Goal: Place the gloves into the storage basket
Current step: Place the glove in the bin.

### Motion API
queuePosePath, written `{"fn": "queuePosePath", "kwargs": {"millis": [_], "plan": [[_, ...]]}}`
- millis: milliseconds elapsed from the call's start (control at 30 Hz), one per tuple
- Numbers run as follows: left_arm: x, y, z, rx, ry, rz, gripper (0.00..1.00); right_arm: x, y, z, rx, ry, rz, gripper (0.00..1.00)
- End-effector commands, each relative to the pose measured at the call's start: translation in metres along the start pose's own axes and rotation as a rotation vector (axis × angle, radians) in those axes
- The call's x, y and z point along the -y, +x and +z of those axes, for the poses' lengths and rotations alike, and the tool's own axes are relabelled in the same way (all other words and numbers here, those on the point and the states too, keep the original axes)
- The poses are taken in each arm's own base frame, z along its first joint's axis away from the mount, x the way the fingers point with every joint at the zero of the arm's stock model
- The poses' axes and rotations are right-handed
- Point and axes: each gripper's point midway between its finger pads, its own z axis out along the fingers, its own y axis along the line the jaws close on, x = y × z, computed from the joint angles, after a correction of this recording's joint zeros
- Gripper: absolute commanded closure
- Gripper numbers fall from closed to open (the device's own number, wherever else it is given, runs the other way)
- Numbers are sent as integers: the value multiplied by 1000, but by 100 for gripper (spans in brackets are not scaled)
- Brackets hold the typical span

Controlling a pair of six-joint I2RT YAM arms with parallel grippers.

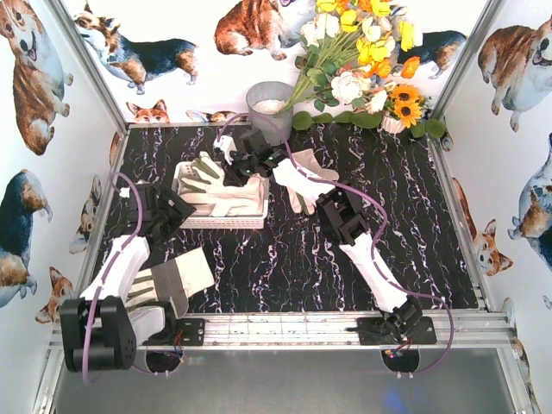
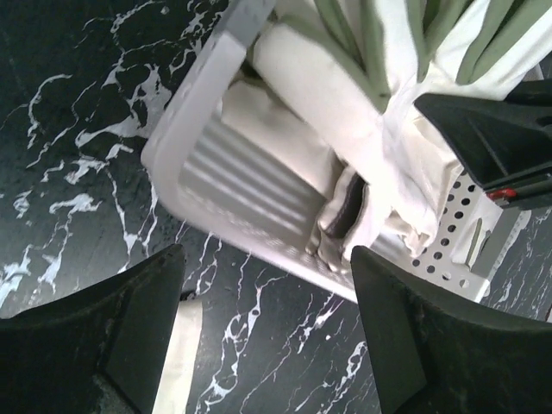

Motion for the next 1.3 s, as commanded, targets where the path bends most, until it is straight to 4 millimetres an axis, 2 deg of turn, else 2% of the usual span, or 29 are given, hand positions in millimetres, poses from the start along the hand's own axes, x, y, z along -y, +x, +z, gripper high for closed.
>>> {"fn": "queuePosePath", "kwargs": {"millis": [0, 133, 300, 567, 800, 1000, 1100, 1267], "plan": [[15, -17, 10, 43, 79, 56, 31, -9, -12, -24, -37, 44, 35, 100], [17, -19, 21, 31, 92, 78, 38, -16, -9, -38, -52, 79, 78, 100], [19, -18, 30, 20, 105, 93, 53, -25, -4, -53, -85, 110, 126, 100], [25, -11, 42, -26, 166, 157, 59, -37, 9, -65, -160, 126, 187, 100], [26, -14, 51, -50, 167, 247, 61, -38, 20, -58, -206, 126, 219, 100], [28, -11, 58, -74, 181, 250, 61, -42, 27, -55, -248, 145, 242, 100], [29, -14, 57, -67, 178, 255, 60, -38, 18, -61, -234, 186, 240, 87], [25, -20, 54, -53, 139, 278, 53, -31, -17, -78, -164, 246, 214, 65]]}}
